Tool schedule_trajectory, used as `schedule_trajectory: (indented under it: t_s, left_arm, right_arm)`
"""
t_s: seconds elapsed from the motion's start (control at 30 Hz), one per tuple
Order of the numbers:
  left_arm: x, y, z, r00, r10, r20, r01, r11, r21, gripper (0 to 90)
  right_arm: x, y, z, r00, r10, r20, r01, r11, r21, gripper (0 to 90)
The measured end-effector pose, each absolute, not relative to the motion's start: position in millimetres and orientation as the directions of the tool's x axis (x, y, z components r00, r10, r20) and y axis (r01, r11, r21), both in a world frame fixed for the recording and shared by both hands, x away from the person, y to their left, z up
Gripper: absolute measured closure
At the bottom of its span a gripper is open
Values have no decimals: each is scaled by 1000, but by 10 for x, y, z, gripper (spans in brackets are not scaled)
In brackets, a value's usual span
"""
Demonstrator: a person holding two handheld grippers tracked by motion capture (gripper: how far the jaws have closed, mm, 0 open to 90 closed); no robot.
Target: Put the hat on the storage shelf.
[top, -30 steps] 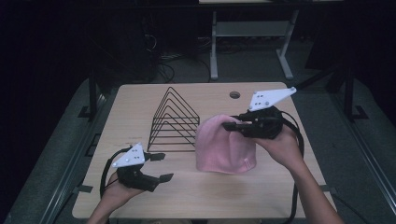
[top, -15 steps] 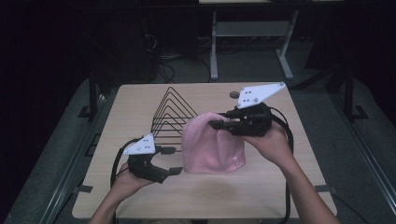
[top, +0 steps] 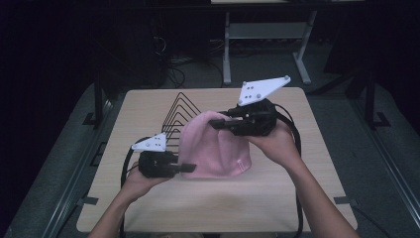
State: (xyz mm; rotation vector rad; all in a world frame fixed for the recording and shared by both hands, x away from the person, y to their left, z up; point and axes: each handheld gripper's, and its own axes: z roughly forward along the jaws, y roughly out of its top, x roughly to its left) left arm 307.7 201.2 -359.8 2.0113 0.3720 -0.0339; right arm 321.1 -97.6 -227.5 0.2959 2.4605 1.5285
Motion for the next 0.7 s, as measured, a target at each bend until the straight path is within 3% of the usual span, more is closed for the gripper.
schedule_trajectory:
  t_s: [0.7]
  left_arm:
    - [3528, 2078, -2966, 944, 327, -44, 217, -514, 830, 823]
  right_arm:
    - [3523, -1029, -1996, -903, 408, -138, 35, 390, 920, 770]
